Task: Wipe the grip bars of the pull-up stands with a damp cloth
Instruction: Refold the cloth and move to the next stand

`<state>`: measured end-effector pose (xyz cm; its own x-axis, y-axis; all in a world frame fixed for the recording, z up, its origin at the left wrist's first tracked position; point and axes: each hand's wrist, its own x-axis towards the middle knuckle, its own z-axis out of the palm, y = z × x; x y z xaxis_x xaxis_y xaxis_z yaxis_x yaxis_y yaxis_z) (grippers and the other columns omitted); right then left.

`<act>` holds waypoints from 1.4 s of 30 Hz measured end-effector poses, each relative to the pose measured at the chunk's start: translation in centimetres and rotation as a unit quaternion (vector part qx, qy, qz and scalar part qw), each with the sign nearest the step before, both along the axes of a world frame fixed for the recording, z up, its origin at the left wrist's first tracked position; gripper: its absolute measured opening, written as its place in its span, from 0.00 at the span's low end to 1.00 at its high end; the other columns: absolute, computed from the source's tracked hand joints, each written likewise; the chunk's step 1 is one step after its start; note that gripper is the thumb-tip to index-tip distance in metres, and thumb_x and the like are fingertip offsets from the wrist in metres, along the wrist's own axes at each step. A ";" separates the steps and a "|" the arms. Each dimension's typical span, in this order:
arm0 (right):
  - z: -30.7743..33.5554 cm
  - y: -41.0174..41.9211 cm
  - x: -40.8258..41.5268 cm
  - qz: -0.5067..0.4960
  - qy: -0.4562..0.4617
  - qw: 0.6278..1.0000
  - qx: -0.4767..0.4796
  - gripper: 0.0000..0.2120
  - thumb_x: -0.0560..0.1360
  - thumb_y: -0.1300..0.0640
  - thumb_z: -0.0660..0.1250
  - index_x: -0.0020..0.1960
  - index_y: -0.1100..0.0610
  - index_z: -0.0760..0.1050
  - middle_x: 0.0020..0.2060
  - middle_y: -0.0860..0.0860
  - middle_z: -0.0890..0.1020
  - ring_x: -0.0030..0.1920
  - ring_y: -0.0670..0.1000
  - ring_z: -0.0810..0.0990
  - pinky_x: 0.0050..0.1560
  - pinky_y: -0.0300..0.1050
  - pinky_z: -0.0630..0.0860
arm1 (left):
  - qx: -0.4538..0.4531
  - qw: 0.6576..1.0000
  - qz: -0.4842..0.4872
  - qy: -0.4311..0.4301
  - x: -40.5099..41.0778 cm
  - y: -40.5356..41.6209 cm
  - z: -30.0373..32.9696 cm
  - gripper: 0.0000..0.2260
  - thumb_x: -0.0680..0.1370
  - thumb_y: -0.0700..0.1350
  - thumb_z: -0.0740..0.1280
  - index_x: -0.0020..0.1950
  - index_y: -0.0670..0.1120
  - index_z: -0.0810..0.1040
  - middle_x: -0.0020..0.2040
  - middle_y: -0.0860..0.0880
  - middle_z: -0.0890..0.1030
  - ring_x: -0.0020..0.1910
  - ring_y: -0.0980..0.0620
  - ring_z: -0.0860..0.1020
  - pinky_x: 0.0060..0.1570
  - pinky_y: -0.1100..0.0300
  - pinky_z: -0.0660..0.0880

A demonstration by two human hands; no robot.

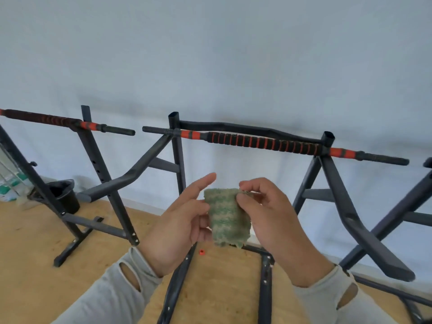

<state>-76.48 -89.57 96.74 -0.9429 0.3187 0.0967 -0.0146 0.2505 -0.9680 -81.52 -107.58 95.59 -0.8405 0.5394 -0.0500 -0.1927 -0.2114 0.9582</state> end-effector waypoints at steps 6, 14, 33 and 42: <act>4.2 -0.3 -3.0 0.003 0.047 0.989 0.141 0.05 0.83 0.54 0.64 0.51 0.46 0.76 0.43 0.44 0.84 0.44 0.46 0.82 0.45 0.40 0.80 | -0.193 0.965 -0.066 0.165 -5.6 -1.1 0.7 0.10 0.79 0.35 0.66 0.52 0.49 0.82 0.43 0.48 0.85 0.41 0.48 0.84 0.44 0.59 0.81; 4.5 0.4 -5.6 -0.118 0.025 0.990 0.072 0.05 0.83 0.55 0.66 0.51 0.50 0.80 0.41 0.49 0.85 0.44 0.52 0.84 0.41 0.43 0.80 | -0.135 0.980 -0.023 0.143 -11.2 -2.3 0.2 0.14 0.73 0.54 0.77 0.41 0.44 0.80 0.47 0.51 0.83 0.45 0.50 0.81 0.52 0.52 0.77; 3.0 -0.9 -8.7 -0.133 -0.010 0.991 0.029 0.09 0.77 0.45 0.73 0.56 0.42 0.77 0.48 0.41 0.87 0.50 0.41 0.85 0.52 0.41 0.84 | -0.113 0.939 -0.011 0.325 -9.1 4.6 1.8 0.20 0.83 0.65 0.51 0.51 0.63 0.81 0.51 0.58 0.80 0.55 0.56 0.78 0.52 0.68 0.74; 6.2 10.6 -9.0 -0.111 -0.014 0.985 -0.135 0.09 0.81 0.69 0.64 0.55 0.58 0.79 0.40 0.51 0.86 0.38 0.46 0.84 0.40 0.41 0.81 | -0.101 0.981 -0.109 0.122 -15.9 11.9 3.5 0.16 0.73 0.61 0.74 0.55 0.54 0.82 0.53 0.53 0.85 0.51 0.55 0.83 0.58 0.53 0.77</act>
<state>-85.44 -78.98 102.91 -0.8484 0.5275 -0.0446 0.0391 -0.0214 -0.9990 -97.38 -95.68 99.11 -0.7063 0.7077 0.0140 0.0275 0.0076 0.9996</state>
